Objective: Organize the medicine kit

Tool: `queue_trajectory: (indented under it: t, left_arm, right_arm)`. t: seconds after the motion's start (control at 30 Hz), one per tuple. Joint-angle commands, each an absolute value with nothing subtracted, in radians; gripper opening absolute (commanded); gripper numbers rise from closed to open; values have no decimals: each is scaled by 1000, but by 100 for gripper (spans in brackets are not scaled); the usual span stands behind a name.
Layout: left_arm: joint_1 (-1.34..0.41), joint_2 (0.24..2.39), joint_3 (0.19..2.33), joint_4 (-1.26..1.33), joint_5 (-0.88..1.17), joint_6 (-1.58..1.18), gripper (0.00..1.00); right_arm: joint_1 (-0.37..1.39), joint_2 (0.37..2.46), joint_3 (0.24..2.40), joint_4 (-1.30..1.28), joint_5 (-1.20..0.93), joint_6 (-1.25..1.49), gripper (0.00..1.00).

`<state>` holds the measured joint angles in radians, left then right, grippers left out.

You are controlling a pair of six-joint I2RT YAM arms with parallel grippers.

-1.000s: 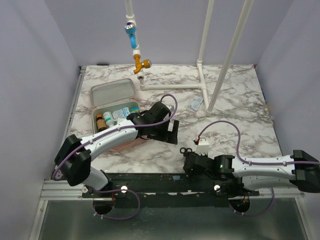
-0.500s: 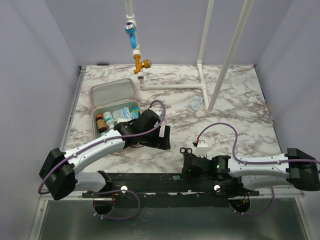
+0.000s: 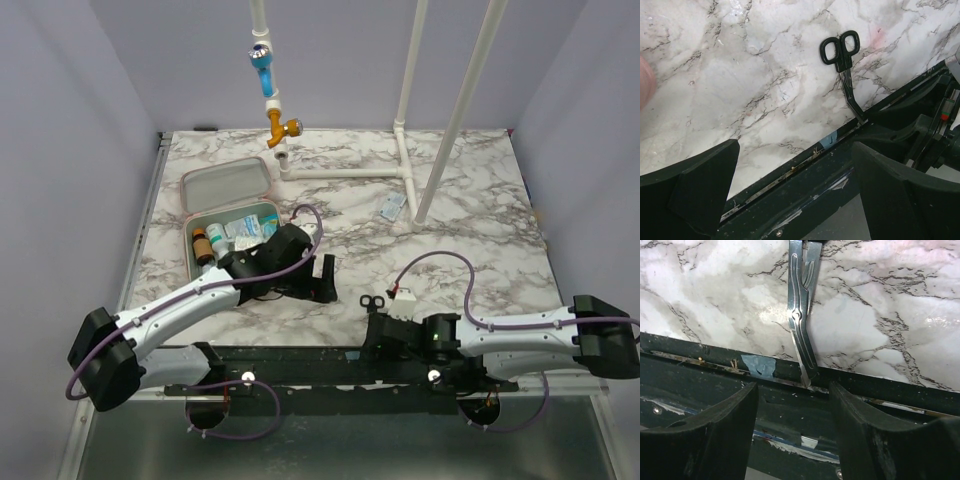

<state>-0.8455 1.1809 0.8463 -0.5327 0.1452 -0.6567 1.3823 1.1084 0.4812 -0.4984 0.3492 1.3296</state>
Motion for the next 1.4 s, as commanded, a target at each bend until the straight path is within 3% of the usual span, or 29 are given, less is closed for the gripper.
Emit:
queue_trajectory:
  t: [0.0,0.5,1.1,1.37]
  left_arm:
    - [-842,1148,830,-515,130,-659,99]
    - [-831,1118,824,-536,127,-650,98]
    - [-829,1127,839,-551,124,-650,98]
    - [-829,1132,858,-554,130,-650,98]
  right_arm:
    - [1394,1120,452,-467,350,1411,62]
    - [1394,1134,387,-383,418,1536,44]
    - [1393,1073,354,-368,477,1536,1]
    - [1394,1059,390,-380,498,1430,1]
